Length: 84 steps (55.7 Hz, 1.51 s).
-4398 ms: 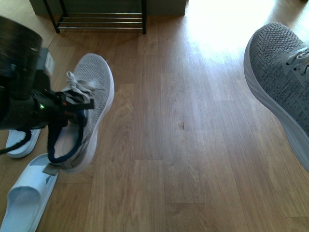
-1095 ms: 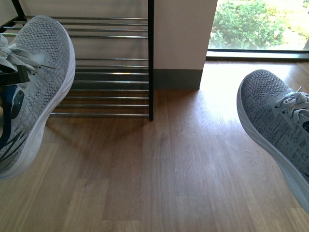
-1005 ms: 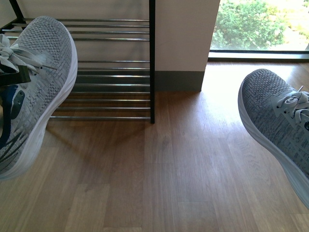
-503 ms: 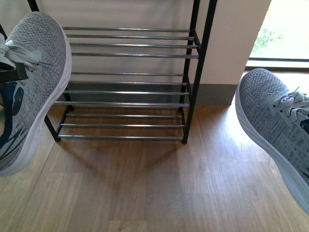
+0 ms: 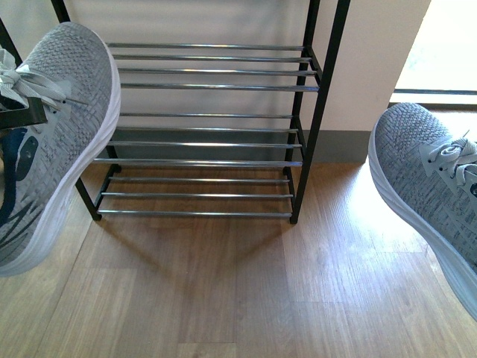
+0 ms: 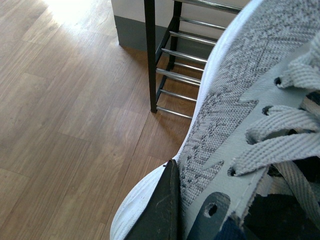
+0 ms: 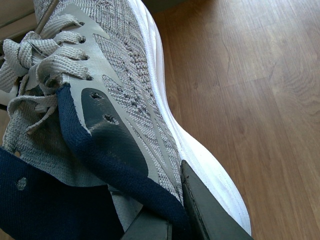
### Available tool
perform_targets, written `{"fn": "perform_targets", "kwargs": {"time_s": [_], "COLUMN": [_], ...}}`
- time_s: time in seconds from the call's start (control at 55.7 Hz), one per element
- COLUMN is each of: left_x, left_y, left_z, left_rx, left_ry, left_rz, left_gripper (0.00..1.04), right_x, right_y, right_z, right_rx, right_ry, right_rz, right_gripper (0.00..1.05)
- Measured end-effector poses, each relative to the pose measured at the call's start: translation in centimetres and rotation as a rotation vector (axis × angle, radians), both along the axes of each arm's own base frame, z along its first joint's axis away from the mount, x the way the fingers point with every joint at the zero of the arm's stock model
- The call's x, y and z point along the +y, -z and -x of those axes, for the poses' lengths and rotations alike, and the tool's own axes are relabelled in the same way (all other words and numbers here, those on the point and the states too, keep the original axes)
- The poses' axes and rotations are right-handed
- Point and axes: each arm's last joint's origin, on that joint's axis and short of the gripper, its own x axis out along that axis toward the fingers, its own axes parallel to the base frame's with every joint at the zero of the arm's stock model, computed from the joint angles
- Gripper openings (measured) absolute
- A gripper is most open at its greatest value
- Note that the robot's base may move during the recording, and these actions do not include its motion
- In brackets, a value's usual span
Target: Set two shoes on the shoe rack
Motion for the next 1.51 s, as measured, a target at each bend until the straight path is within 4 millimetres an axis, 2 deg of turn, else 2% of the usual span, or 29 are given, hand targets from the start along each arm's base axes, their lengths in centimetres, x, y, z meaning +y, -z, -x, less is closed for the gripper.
{"fn": "perform_targets", "kwargs": {"time_s": [1.508], "left_x": [0.01], "left_y": [0.01], "left_z": [0.01], "left_rx": [0.0], "left_ry": [-0.002], "left_rz": [-0.001], "left_gripper": [0.01], "right_x": [0.0], "right_y": [-0.02], "right_z": [-0.02], "right_rx": [-0.001], "right_ry": [-0.002], "right_rz": [-0.001], "right_gripper": [0.01]}}
